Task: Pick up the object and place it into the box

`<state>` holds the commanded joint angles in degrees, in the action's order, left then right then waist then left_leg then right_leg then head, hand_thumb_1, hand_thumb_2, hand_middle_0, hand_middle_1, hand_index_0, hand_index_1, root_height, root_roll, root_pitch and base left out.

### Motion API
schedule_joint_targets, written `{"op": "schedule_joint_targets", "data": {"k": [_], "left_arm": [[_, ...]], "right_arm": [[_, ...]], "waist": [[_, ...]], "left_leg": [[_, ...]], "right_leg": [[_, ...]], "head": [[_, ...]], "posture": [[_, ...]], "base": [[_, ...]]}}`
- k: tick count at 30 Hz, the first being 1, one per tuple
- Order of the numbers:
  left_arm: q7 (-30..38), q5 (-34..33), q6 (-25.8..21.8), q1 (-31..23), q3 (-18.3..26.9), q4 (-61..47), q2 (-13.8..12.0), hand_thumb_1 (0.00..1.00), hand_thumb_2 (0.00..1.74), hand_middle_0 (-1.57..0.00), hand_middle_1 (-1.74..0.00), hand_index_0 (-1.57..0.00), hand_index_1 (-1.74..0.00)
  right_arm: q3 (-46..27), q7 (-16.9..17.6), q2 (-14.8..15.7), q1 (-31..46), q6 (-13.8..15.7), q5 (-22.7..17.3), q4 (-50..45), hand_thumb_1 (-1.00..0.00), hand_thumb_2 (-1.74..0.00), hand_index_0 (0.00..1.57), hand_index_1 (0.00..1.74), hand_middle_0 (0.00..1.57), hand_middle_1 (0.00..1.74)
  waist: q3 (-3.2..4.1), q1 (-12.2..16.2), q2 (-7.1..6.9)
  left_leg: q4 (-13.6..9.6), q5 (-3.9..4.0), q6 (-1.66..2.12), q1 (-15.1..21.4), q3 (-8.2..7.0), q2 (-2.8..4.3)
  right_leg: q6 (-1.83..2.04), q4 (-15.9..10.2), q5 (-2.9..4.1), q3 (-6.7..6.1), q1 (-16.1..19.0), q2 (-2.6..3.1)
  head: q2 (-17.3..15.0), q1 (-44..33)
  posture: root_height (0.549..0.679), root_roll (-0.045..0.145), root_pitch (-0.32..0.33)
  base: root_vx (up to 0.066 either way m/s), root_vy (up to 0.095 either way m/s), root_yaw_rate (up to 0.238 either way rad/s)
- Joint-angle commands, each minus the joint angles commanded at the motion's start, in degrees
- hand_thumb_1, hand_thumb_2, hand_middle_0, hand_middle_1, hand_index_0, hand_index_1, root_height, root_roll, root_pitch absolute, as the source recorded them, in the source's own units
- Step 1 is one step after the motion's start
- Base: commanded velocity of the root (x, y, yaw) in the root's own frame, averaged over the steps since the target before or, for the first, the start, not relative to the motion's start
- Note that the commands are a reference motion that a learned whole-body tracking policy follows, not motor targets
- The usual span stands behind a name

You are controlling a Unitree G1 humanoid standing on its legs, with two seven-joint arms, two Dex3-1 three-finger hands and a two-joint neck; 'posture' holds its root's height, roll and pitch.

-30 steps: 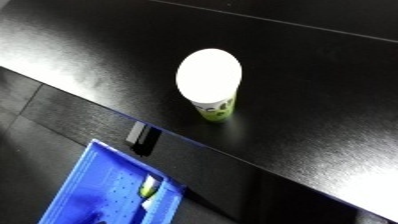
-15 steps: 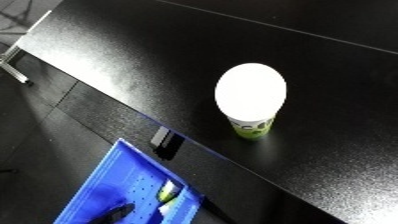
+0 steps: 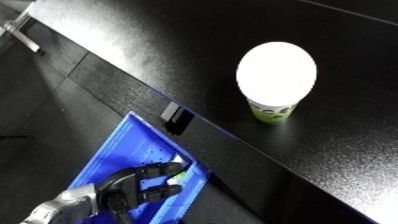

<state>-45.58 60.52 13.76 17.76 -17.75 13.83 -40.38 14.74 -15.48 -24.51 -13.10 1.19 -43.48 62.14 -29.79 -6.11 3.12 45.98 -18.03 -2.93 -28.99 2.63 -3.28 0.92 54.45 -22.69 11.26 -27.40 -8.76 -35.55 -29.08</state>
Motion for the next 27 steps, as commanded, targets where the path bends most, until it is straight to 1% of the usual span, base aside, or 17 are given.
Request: {"op": "schedule_joint_targets", "data": {"k": [4, 9, 13, 18, 20, 22, 24, 27], "left_arm": [[-0.35, 4.77, 2.84, 0.92, 1.89, -10.76, -0.60, 0.00, 0.00, 0.00, 0.00, 0.00, 0.00], [-1.13, 10.15, 4.33, 2.43, 4.88, -17.79, 0.15, 0.00, 0.00, 0.00, 0.00, 0.00, 0.00], [-2.37, 13.46, 5.26, 3.83, 7.16, -20.98, 1.95, 0.00, 0.00, 0.00, 0.00, 0.00, 0.00], [-2.98, 17.00, 6.12, 6.27, 8.65, -24.06, 4.71, 0.00, 0.00, 0.00, 0.00, 0.00, 0.00], [-1.76, 18.94, 4.95, 7.23, 9.19, -24.82, 5.78, 0.00, 0.00, 0.00, 0.00, 0.00, 0.00], [0.96, 20.82, 2.22, 8.03, 10.33, -25.20, 6.88, 0.00, 0.00, 0.00, 0.00, 0.00, 0.00], [5.64, 21.80, -2.63, 8.64, 12.06, -25.14, 7.93, 0.00, 0.00, 0.00, 0.00, 0.00, 0.00], [12.95, 19.37, -10.34, 9.18, 15.09, -24.10, 9.27, 0.00, 0.00, 0.00, 0.00, 0.00, 0.00]], "right_arm": [[-0.81, -0.57, 0.79, 0.51, 1.07, -1.25, 1.11, 0.00, 0.00, 0.00, 0.00, 0.00, 0.00], [-1.42, -1.09, 1.70, 1.23, 1.78, -2.26, 1.40, 0.00, 0.00, 0.00, 0.00, 0.00, 0.00], [-2.05, -1.75, 2.47, 1.89, 2.02, -2.39, 1.75, 0.00, 0.00, 0.00, 0.00, 0.00, 0.00], [-2.11, -2.28, 3.48, 2.08, 2.25, -2.16, 2.17, 0.00, 0.00, 0.00, 0.00, 0.00, 0.00], [-2.03, -2.40, 3.79, 2.09, 2.31, -2.03, 2.26, 0.00, 0.00, 0.00, 0.00, 0.00, 0.00], [-1.98, -2.47, 4.06, 2.21, 2.40, -1.77, 2.31, 0.00, 0.00, 0.00, 0.00, 0.00, 0.00], [-1.99, -2.51, 4.32, 2.46, 2.43, -1.58, 2.16, 0.00, 0.00, 0.00, 0.00, 0.00, 0.00], [-2.40, -2.61, 4.84, 2.80, 2.31, -1.40, 1.96, 0.00, 0.00, 0.00, 0.00, 0.00, 0.00]], "waist": [[0.00, -0.86, -0.10], [0.00, -1.40, -0.90], [0.00, -1.61, -1.55], [0.00, -1.52, -2.27], [0.00, -1.39, -2.52], [0.00, -1.24, -2.75], [0.00, -1.15, -3.00], [0.00, -1.26, -3.43]], "left_leg": [[-0.25, 0.11, 0.24, 0.09, 0.64, -0.19], [-0.83, 0.26, 0.58, 0.53, 1.14, -0.21], [-1.26, 0.25, 0.70, 1.03, 1.37, -0.30], [-1.72, 0.25, 0.78, 1.63, 1.48, -0.32], [-1.71, 0.20, 0.82, 1.81, 1.46, -0.26], [-1.72, 0.14, 0.89, 2.03, 1.43, -0.16], [-1.70, 0.08, 0.94, 2.27, 1.42, -0.07], [-1.62, 0.04, 1.02, 2.57, 1.48, -0.03]], "right_leg": [[0.09, -0.10, 0.16, 0.42, 0.28, -0.12], [0.12, -0.50, 0.34, 1.02, 0.85, -0.16], [-0.02, -0.70, 0.30, 1.27, 1.33, -0.15], [-0.24, -0.91, 0.21, 1.38, 1.80, -0.01], [-0.33, -0.83, 0.13, 1.35, 1.88, 0.03], [-0.44, -0.75, 0.00, 1.29, 2.00, 0.08], [-0.55, -0.67, -0.13, 1.21, 2.14, 0.12], [-0.65, -0.53, -0.21, 1.17, 2.33, 0.16]], "head": [[-0.82, 3.12], [-0.97, 4.49], [-0.87, 4.94], [-1.34, 4.57], [-1.73, 4.36], [-2.04, 4.09], [-2.63, 4.37], [-3.25, 5.00]], "posture": [[0.616, 0.026, -0.010], [0.617, 0.022, -0.010], [0.618, 0.022, -0.013], [0.619, 0.022, -0.016], [0.619, 0.022, -0.018], [0.619, 0.022, -0.020], [0.619, 0.022, -0.023], [0.619, 0.023, -0.027]], "base": [[-0.002, -0.060, 0.145], [0.003, -0.054, 0.075], [0.012, -0.034, 0.038], [0.010, -0.019, 0.001], [0.017, -0.010, -0.030], [0.021, -0.003, -0.059], [0.028, -0.005, -0.058], [0.030, -0.013, -0.037]]}}
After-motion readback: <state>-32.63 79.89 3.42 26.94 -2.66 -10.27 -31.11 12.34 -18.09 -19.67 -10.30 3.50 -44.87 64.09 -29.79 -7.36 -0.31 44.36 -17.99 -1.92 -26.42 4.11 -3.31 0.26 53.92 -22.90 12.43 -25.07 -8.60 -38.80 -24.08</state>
